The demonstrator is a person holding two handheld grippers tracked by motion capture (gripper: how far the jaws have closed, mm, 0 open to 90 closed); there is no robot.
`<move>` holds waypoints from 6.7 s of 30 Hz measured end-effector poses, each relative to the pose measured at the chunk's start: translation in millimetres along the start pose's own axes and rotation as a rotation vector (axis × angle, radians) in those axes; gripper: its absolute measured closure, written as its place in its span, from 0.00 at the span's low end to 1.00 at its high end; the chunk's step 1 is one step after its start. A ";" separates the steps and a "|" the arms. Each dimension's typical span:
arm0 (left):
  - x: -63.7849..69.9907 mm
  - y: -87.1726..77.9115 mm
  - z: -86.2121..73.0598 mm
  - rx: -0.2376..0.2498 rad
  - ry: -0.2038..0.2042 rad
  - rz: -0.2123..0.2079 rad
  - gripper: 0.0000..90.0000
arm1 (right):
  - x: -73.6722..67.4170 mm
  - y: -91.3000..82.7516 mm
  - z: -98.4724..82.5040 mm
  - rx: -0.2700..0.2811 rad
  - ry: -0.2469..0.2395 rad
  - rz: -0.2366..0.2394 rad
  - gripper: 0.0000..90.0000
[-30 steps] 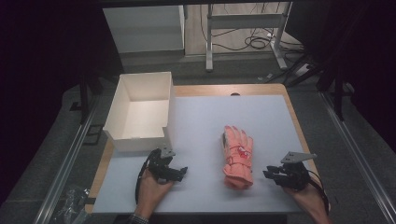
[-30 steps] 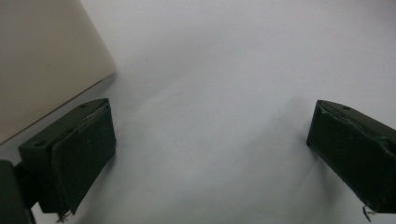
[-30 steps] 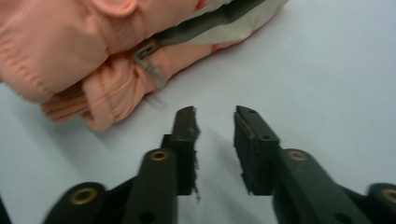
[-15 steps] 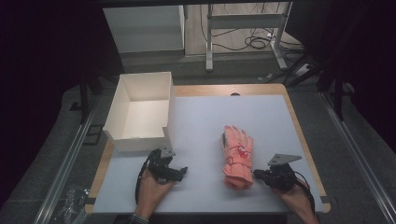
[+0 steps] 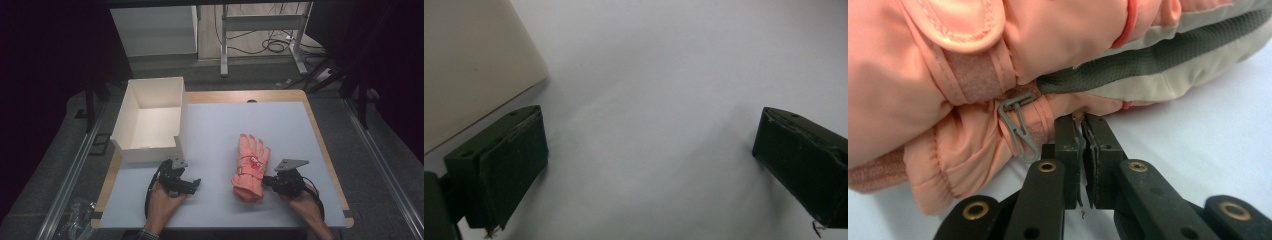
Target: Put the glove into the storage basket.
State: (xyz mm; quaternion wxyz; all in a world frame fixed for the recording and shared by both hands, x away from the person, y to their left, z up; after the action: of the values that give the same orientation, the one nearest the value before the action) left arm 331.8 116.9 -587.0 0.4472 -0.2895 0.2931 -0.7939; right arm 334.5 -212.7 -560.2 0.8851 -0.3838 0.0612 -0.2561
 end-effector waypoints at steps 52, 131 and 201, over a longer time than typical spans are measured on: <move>-0.1 0.0 0.0 -0.001 -0.001 -0.001 0.01 | 0.8 57.9 53.8 0.028 -0.021 -0.015 0.90; 62.2 -11.1 97.7 -0.112 0.139 -0.195 0.00 | 47.9 -21.3 -34.0 -0.018 0.077 -0.261 0.21; 89.5 50.0 101.8 -0.294 0.231 -0.116 0.43 | 47.9 -21.4 -34.2 -0.018 0.076 -0.261 0.21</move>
State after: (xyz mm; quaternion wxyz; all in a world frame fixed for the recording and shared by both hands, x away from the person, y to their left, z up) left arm 393.6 -4.3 -538.3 0.3169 -0.2751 0.4380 -0.7950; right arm 356.6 -271.1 -564.6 0.8378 -0.3863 0.0466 -0.3830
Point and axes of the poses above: each handheld gripper's, and its own axes: y roughly forward along the jaws, z roughly out of its top, x roughly to its right, the point moved 5 cm from there along y, roughly forward along the jaws, and after that the axes turned 13 degrees about -y, right-handed, at the moved point
